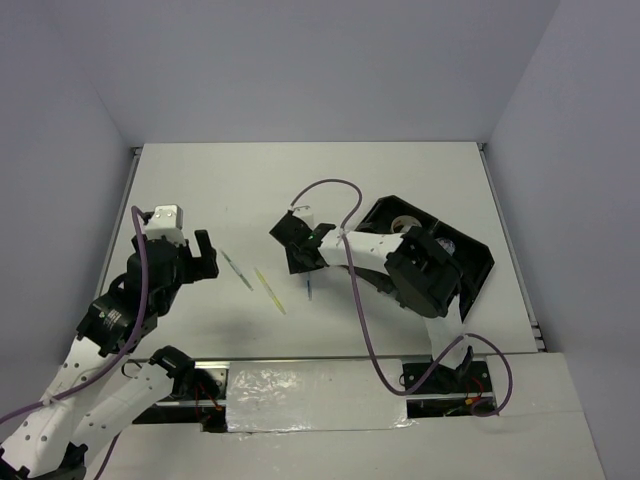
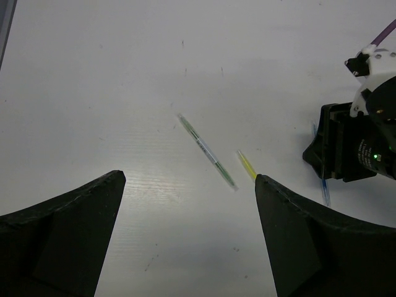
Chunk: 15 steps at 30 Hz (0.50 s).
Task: Sort the stationery into containers
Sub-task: Pick up the pen from the center of the board.
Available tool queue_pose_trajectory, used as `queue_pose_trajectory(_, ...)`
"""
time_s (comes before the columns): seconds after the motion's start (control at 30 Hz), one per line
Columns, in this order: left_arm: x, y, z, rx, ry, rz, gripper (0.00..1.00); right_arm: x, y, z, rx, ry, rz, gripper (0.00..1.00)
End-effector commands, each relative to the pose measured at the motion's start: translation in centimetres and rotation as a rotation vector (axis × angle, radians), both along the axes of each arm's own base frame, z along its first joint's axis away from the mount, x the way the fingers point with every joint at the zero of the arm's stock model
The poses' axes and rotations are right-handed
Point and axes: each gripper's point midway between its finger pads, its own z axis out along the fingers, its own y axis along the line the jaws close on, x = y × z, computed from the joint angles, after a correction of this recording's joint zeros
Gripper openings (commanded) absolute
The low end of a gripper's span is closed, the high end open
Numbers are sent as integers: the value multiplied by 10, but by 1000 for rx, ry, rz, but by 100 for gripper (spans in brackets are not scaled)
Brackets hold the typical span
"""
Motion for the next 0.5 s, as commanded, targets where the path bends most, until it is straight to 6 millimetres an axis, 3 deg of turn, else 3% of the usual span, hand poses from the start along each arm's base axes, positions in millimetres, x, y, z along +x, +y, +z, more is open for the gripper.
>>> queue_pose_trajectory(0.0,4,-7,7,-12,-36,-36,99,-3,-1,-14,-2,20,-19,47)
queue_pose_trajectory(0.2,6,-9,4,-7,-23,-45,99,-10,-5,-19,5,35,-10,38)
queue_pose_trajectory(0.27,6,-10,3,-5,-18,-49,99,-12,-2,-15,17,35,17,22)
queue_pose_trajectory(0.33,7,-11,2,-6,-16,-52,99,-14,4,-10,42,36,63,0)
queue_pose_trajectory(0.43,7,-12,2,-6,-16,-58,99,-14,14,18,97,-14,176,0)
queue_pose_trajectory(0.47,7,-12,2,-6,-16,-60,99,-15,18,42,139,-50,211,0)
